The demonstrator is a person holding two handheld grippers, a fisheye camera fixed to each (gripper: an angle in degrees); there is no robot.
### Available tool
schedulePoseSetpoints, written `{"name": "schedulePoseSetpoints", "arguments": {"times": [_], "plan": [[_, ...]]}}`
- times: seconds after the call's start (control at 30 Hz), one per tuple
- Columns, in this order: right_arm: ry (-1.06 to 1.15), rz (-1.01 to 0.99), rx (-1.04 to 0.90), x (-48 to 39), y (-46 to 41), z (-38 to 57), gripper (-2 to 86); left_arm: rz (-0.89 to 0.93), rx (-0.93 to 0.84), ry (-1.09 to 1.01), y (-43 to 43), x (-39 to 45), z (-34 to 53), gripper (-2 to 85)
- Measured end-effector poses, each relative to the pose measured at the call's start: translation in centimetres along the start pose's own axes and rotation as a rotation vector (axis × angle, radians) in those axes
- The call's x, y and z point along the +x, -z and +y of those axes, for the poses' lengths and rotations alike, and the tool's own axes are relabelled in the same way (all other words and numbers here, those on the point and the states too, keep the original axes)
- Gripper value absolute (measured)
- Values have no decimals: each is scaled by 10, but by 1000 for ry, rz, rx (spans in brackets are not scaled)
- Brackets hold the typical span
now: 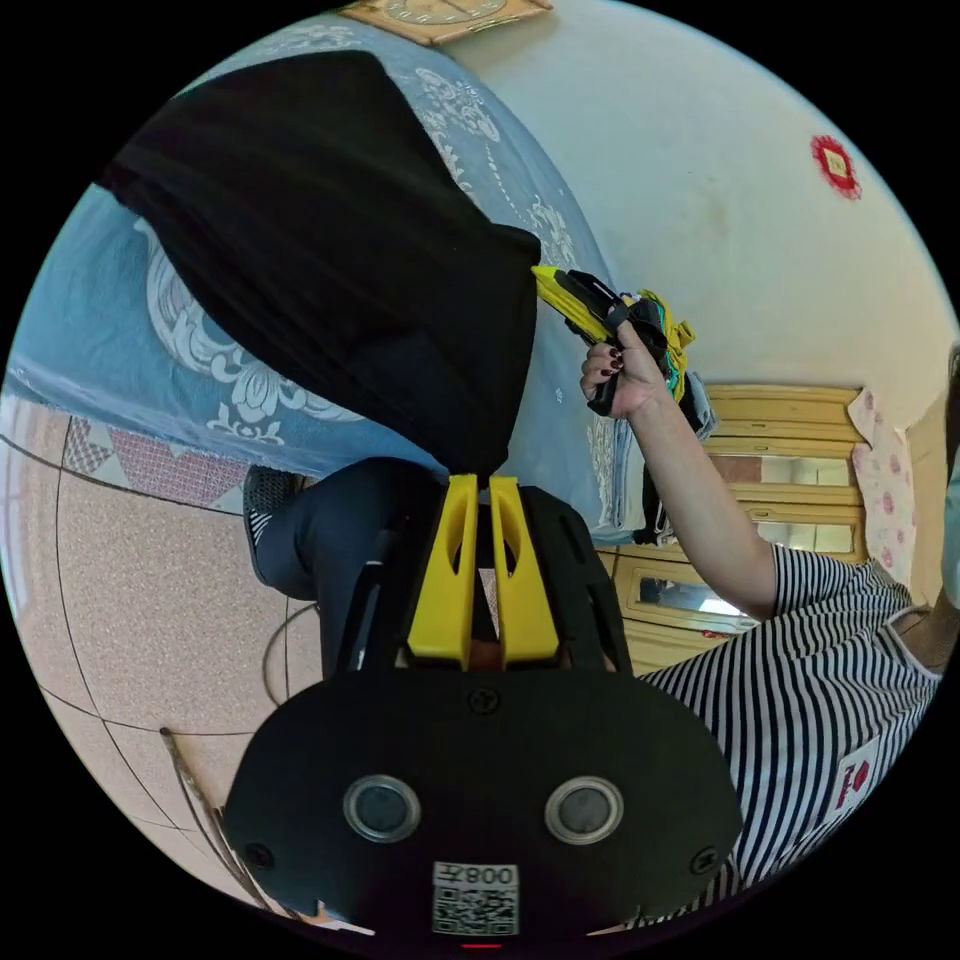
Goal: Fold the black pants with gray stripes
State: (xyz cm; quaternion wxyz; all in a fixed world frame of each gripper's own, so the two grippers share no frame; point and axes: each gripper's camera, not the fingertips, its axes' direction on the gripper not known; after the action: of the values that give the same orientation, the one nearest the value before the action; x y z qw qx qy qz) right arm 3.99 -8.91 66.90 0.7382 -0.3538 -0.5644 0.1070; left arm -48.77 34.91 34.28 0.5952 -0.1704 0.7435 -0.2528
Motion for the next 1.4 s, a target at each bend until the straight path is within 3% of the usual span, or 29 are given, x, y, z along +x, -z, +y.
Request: {"name": "schedulePoseSetpoints", "arguments": {"times": [0.23, 0.33, 0.43, 0.57, 0.77, 1.03, 1.27, 1.4], "plan": [[-41, -24, -5, 21, 18, 7, 6, -24, -28, 2, 5, -14, -9, 8], [-23, 48, -10, 22, 31, 33, 5, -53, 11, -82, 14, -6, -20, 12], [-12, -9, 1, 24, 39, 69, 8, -158, 11, -222, 13, 10, -35, 25], [38, -57, -174, 15, 9, 102, 17, -272, -119, -213, -9, 13, -44, 54], [-22, -172, -230, 33, -16, 101, 18, -114, -59, -12, -19, -16, -56, 54], [-11, -147, -243, 41, -11, 93, 4, -141, -43, -65, -12, -25, -56, 24], [-17, -203, -213, 59, 2, 94, 11, 35, -7, -21, -9, -46, -56, 21], [-51, -267, -211, 69, 0, 105, 41, 31, -7, -20, -13, -47, -57, 22]]}}
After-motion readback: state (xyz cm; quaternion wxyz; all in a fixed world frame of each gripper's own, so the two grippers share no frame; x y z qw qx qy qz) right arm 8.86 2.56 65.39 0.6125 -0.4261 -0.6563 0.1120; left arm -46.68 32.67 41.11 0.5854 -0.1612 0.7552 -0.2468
